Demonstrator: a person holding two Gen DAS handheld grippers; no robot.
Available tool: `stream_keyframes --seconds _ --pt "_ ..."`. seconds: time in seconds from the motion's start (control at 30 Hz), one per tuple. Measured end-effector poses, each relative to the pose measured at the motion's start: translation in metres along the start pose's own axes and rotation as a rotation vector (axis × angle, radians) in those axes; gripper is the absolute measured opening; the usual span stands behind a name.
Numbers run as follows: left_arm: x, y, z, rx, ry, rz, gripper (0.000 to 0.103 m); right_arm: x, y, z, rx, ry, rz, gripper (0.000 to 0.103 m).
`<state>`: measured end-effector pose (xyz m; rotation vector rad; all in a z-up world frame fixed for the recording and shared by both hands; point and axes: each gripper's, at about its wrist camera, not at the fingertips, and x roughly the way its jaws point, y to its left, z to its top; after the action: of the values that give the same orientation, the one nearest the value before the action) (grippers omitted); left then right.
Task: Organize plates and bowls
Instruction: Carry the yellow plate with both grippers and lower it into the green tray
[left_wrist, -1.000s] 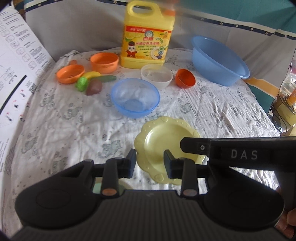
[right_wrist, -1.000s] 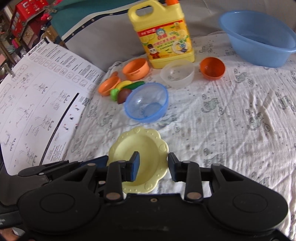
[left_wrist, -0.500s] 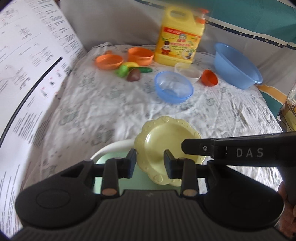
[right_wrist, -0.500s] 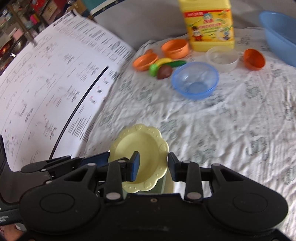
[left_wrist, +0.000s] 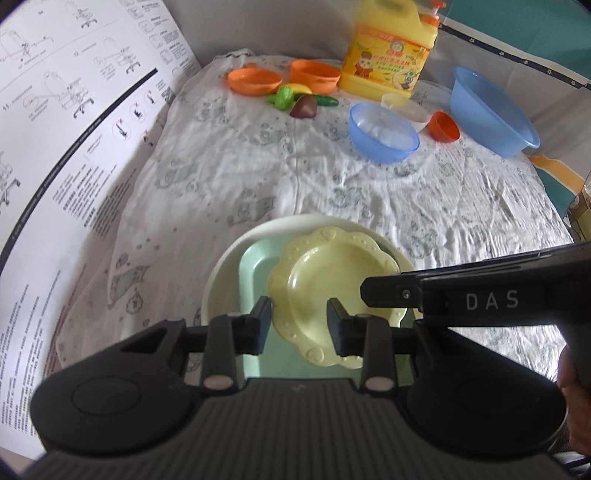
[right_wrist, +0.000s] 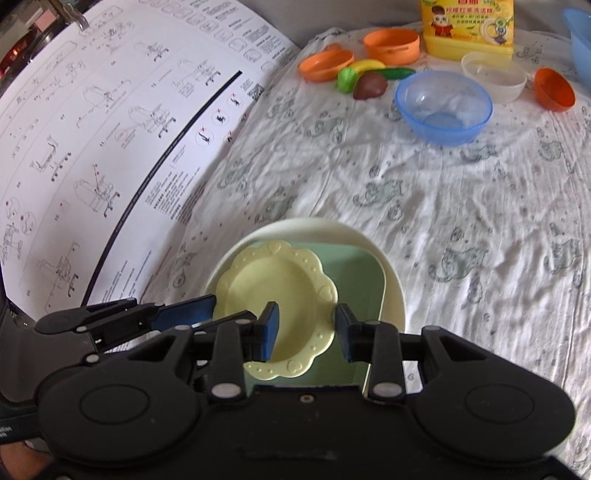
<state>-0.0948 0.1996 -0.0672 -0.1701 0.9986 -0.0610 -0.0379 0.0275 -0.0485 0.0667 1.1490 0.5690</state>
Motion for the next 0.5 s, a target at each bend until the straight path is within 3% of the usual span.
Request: stream_keyframes --seconds 0.43,0.47,0.5 --pt "0.016 0.002 -0.003 -0.002 0.041 -0.009 0.033 0.011 -0.004 0.0 0.008 0.04 -0.009 0.035" --pt "0.017 0.002 -0.003 -0.002 0.04 -0.008 0.035 0.012 -0.003 0.0 0.004 0.038 -0.009 0.035" --pt "0.016 0.003 -0.002 -0.001 0.036 -0.006 0.045 0.011 -0.003 0.001 -0.003 0.033 -0.012 0.042"
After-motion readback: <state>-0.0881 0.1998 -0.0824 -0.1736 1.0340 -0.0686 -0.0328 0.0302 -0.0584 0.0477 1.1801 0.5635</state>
